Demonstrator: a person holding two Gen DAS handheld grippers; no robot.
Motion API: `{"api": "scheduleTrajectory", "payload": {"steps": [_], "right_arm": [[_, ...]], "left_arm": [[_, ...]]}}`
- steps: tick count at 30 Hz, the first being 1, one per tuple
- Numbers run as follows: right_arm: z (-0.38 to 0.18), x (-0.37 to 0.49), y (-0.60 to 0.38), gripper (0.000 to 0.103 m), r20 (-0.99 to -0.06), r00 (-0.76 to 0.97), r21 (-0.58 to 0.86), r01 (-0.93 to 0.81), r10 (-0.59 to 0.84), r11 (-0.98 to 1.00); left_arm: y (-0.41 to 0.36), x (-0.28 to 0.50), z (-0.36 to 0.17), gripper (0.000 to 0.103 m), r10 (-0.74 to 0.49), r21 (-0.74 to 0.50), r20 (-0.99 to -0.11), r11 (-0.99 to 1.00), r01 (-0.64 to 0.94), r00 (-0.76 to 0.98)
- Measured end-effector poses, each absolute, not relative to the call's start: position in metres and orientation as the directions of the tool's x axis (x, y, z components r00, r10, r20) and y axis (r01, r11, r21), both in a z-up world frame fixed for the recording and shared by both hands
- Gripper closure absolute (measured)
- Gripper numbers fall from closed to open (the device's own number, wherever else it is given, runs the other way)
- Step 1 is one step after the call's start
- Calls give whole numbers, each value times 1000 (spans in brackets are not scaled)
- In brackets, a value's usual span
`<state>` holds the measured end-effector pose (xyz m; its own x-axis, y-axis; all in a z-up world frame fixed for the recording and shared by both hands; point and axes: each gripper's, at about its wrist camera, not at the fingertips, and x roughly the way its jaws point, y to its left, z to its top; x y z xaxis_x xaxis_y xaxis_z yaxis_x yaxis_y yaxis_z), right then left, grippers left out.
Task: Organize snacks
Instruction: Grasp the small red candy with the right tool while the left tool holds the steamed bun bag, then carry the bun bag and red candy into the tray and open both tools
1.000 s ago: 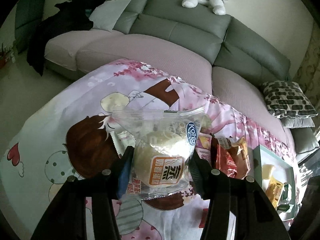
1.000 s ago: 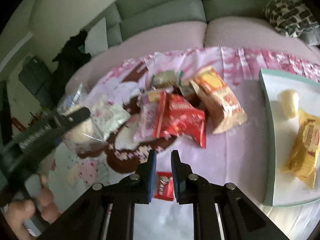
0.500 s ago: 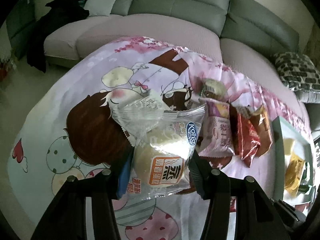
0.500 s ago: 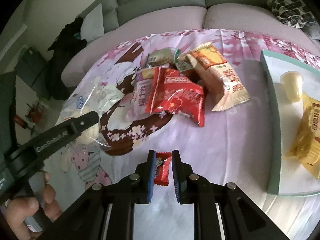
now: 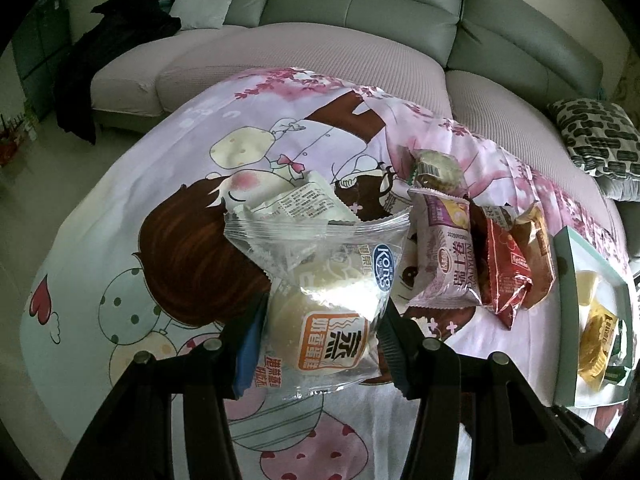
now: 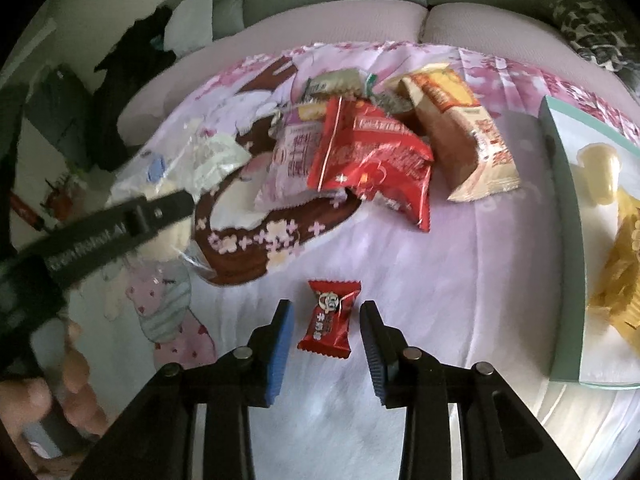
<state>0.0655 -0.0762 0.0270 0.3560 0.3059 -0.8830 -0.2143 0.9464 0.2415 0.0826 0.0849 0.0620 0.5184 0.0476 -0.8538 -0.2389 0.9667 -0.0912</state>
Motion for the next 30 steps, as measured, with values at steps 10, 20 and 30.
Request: {"api": "scheduleTrajectory", "payload": {"steps": [10,20,30], "right_arm": [[22,61,-74,78,-892,370,186,-226,261,956],[36,64,-82,78,-869,405,214,-207,283,955],[58,61,-94,78,-835,458,243,-188,304,952]], "left_arm": [[84,84,62,48,49,-89,-855,967,-239,516],[84,84,62,48,51,-86,-852,968,-235,521],[82,80,78,48,66,-79,-826,970,-231,559]]}}
